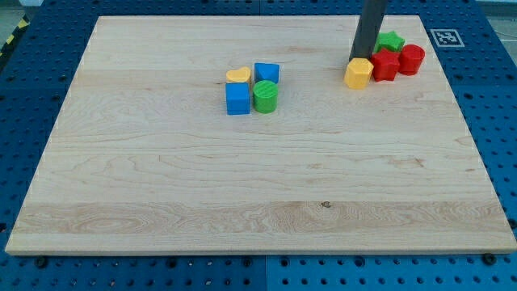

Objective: Separate yellow hexagon from red star

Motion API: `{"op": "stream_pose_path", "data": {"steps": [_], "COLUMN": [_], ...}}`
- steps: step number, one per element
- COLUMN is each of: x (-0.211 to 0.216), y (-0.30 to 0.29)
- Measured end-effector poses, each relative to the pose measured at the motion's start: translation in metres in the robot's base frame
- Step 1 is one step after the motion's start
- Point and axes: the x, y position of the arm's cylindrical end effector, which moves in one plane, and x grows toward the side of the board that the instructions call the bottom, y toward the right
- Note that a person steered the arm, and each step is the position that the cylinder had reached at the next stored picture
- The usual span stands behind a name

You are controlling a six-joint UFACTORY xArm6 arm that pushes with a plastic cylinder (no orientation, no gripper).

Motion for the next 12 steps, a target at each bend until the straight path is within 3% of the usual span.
{"op": "stream_pose_path", "data": {"steps": [6,10,12], "x": [0.079,0.088,0.088], "y": [0.003,0.033,0.021]}}
